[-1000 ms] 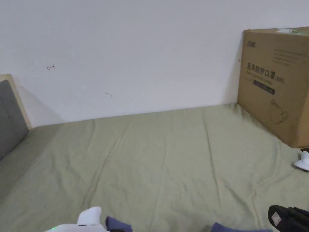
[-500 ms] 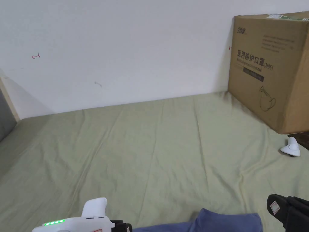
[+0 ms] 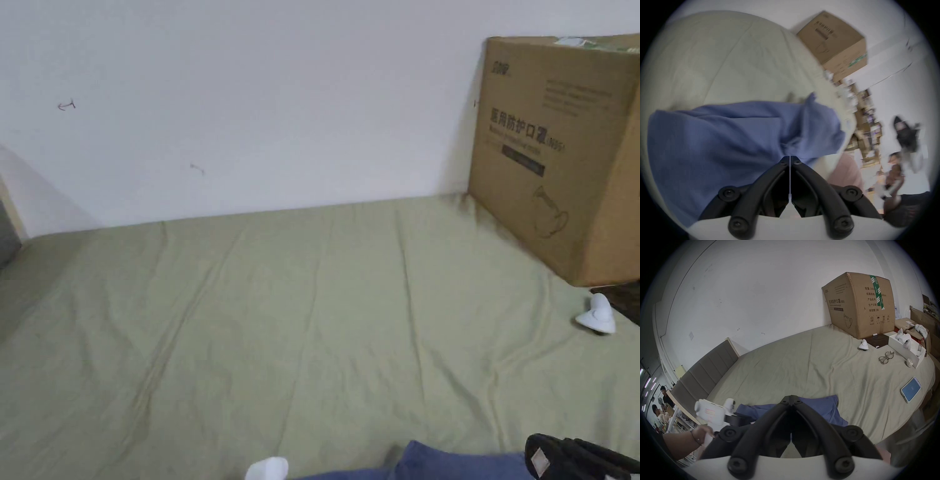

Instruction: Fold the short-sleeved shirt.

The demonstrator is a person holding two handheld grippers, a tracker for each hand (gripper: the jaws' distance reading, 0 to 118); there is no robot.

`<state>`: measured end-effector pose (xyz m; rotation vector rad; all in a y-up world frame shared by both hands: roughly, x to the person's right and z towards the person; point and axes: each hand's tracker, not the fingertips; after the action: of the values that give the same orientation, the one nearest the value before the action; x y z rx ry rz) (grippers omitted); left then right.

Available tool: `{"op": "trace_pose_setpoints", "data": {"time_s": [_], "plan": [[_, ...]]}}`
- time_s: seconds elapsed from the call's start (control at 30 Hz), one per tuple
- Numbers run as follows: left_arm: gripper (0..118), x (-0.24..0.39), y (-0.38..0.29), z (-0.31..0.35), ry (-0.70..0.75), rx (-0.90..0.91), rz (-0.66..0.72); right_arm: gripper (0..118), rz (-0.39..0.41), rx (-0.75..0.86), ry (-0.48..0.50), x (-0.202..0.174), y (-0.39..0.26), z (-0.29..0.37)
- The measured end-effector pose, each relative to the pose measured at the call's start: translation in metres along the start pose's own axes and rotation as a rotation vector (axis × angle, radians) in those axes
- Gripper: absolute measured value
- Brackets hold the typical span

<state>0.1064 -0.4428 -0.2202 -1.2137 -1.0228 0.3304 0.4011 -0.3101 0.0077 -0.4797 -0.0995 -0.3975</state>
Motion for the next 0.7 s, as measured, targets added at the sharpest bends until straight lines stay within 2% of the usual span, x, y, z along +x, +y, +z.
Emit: {"op": "trace_pose_setpoints", "data": {"time_s": [0.07, 0.2, 0.23, 0.27, 0.3, 0.33, 0.37, 0.43, 0.57, 0.63, 0.7], "plan": [[1, -0.003, -0.001, 0.030, -0.058, 0.102, 0.032, 0, 0.000, -0.006, 0.003, -0.002, 0.001, -0.003], [2, -0.029, -0.005, 0.102, -0.046, 0.272, 0.087, 0, -0.005, 0.008, 0.012, -0.007, 0.003, -0.004], [11, -0.041, -0.007, 0.119, -0.055, 0.301, 0.107, 0, -0.004, 0.010, 0.014, -0.009, 0.004, -0.005], [33, -0.054, -0.010, 0.134, -0.064, 0.316, 0.134, 0, -0.002, 0.009, 0.014, -0.011, 0.005, -0.007], [72, -0.065, -0.010, 0.145, -0.066, 0.319, 0.165, 0, 0.001, 0.005, 0.016, -0.013, 0.005, -0.008], [100, -0.077, -0.013, 0.153, -0.063, 0.306, 0.197, 0, 0.005, 0.000, 0.016, -0.015, 0.005, -0.010], [118, -0.090, -0.016, 0.159, -0.066, 0.293, 0.210, 0, 0.010, -0.006, 0.016, -0.017, 0.005, -0.012], [118, -0.111, -0.021, 0.164, -0.078, 0.316, 0.237, 0, 0.020, -0.018, 0.016, -0.022, 0.004, -0.014], [118, -0.153, -0.032, 0.146, -0.043, 0.213, 0.345, 0, 0.065, -0.064, 0.016, -0.034, 0.004, -0.020], [118, -0.172, -0.037, 0.121, -0.149, 0.170, 0.413, 0, 0.085, -0.084, 0.010, -0.039, 0.003, -0.022], [118, -0.179, -0.030, 0.110, -0.292, 0.258, 0.378, 0, 0.096, -0.105, 0.002, -0.044, 0.003, -0.023]]}}
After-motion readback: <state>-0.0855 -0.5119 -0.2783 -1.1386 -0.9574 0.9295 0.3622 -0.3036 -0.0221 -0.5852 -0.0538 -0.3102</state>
